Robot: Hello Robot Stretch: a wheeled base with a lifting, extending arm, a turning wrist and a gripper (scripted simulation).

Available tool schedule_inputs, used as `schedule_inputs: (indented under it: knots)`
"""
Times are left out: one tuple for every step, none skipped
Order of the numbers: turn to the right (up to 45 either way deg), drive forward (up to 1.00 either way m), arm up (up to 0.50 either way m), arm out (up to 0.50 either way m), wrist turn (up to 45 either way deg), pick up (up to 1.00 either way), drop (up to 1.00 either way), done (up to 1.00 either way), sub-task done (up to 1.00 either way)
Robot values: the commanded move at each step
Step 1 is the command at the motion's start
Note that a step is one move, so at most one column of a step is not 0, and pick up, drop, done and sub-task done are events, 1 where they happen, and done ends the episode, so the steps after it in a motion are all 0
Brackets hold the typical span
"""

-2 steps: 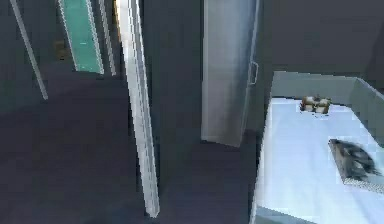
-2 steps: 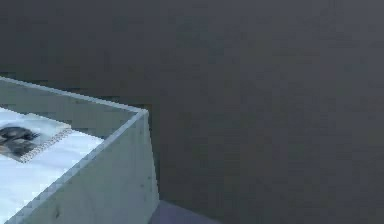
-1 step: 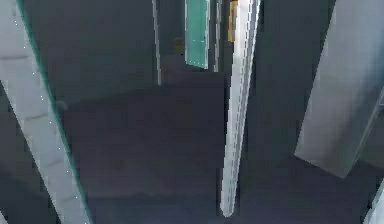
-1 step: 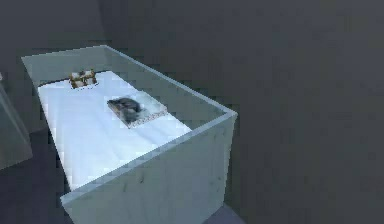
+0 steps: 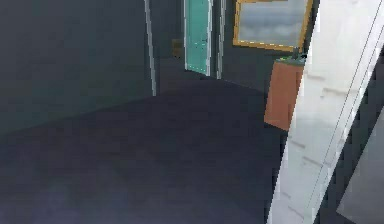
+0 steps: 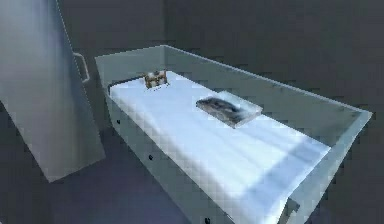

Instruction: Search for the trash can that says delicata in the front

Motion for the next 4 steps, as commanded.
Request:
schedule_inputs:
  knots:
    - [-3.0,0.0,0.0,0.0,0.0,0.0,0.0,0.0,0.0]
    - [0.0,1.0,0.0,0.0,0.0,0.0,0.0,0.0,0.0]
    - [0.0,1.0,0.0,0.0,0.0,0.0,0.0,0.0,0.0]
    - [0.0,1.0,0.0,0.0,0.0,0.0,0.0,0.0,0.0]
